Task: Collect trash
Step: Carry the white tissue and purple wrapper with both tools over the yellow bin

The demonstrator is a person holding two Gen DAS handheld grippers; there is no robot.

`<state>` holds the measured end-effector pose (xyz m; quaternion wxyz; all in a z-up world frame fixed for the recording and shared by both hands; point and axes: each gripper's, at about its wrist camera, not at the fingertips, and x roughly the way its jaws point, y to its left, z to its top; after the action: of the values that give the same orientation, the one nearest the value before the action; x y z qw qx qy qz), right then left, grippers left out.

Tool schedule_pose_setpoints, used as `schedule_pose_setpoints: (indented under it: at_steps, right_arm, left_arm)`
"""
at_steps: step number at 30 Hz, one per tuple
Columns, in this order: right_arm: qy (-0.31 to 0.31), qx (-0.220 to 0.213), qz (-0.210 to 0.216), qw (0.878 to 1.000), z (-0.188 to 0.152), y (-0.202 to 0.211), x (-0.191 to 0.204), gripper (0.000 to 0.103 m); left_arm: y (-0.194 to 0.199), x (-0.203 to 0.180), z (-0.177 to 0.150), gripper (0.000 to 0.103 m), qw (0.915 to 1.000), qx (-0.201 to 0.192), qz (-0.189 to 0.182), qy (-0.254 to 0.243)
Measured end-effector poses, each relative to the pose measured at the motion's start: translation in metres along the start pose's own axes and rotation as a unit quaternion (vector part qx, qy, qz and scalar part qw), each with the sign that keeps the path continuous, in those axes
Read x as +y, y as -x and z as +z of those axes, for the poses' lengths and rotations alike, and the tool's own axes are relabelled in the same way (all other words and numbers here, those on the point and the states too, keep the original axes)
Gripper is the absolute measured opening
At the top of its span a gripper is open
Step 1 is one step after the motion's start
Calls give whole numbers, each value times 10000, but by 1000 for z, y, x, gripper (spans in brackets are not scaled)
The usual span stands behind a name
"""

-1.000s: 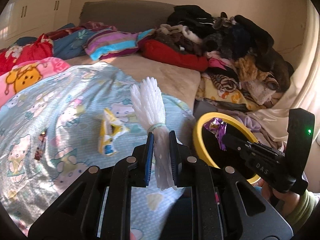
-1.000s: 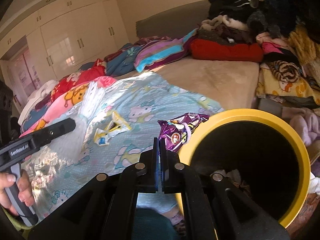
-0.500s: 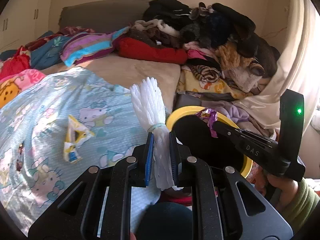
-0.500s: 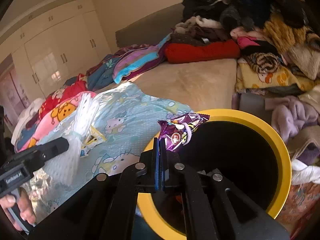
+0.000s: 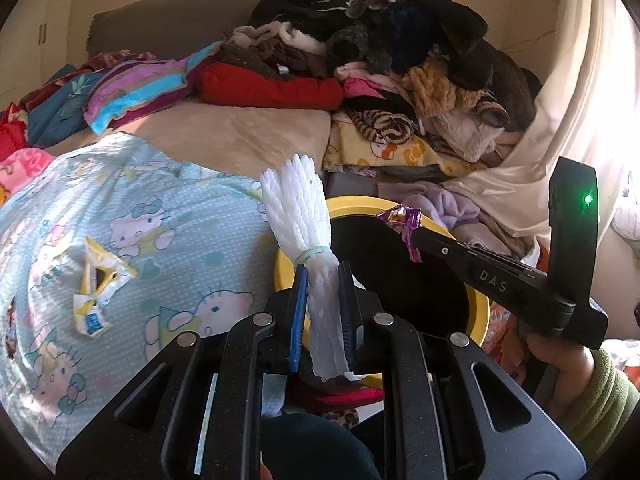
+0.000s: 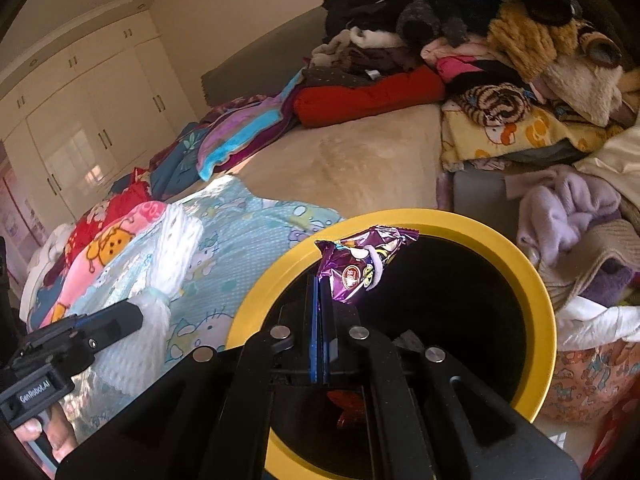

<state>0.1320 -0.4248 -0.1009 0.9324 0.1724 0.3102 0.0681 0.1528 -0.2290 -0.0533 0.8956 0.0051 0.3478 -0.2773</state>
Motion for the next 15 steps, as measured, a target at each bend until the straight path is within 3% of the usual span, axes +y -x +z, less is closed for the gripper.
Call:
schedule_pose_setpoints:
  at_steps: [15]
  right_arm:
    - [-290, 79, -328, 9990, -2, 1, -34, 2]
  left_arm:
    - [-49, -23, 2, 10, 9986, 411, -219, -265]
